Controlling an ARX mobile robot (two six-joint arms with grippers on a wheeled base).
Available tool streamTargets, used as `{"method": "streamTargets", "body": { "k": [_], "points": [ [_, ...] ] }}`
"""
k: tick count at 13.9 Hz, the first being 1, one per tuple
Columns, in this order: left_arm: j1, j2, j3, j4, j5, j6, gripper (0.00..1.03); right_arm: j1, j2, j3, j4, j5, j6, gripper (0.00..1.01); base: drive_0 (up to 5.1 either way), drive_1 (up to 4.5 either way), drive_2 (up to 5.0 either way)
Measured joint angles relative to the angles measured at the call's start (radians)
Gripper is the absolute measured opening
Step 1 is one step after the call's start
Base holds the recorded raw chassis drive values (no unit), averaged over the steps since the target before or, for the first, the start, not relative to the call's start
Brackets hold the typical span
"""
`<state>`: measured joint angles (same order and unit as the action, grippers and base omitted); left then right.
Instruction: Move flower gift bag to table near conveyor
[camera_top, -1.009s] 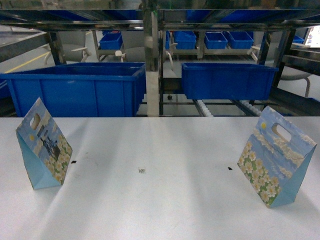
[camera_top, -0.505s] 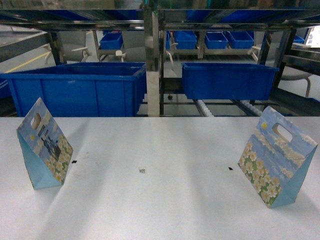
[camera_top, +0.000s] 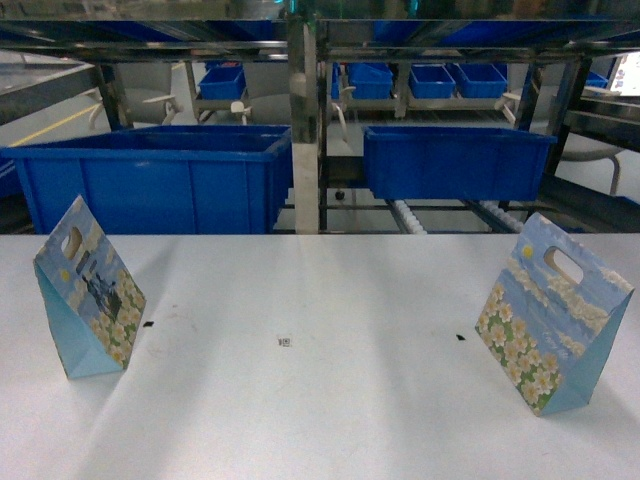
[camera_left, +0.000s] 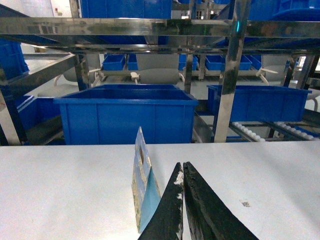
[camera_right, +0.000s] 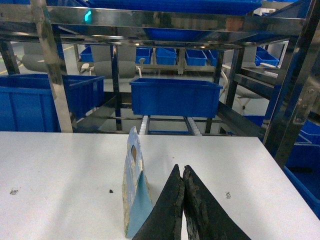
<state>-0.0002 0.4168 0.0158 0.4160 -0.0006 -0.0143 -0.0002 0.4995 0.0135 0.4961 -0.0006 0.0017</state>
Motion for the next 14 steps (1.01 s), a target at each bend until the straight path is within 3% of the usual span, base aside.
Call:
{"method": "streamTargets", "body": {
  "k": [10,11,13,14],
  "points": [
    [0.0,-0.264,0.0,-0.273,0.0,0.0,0.02,0.0,-0.302,0.0,-0.297,0.0,0.0,0.02,0.0,0.0,0.0],
    [0.0,-0.407,0.0,-0.417,0.0,0.0,0.02,0.0,-0.327,0.0,-0.322,0.0,0.0,0.02,0.0,0.0,0.0],
    [0.0,-0.407,0.0,-0.426,-0.001,0.0,0.02,0.0,-0.465,0.0,-0.505,0.0,0.0,0.02,0.0,0.0,0.0],
    [0.0,-0.407,0.0,-0.421,0.0,0.001,0.02,0.0,-0.493,0.001,-0.48,-0.001,0.0,0.02,0.0,0.0,0.0]
  ]
}}
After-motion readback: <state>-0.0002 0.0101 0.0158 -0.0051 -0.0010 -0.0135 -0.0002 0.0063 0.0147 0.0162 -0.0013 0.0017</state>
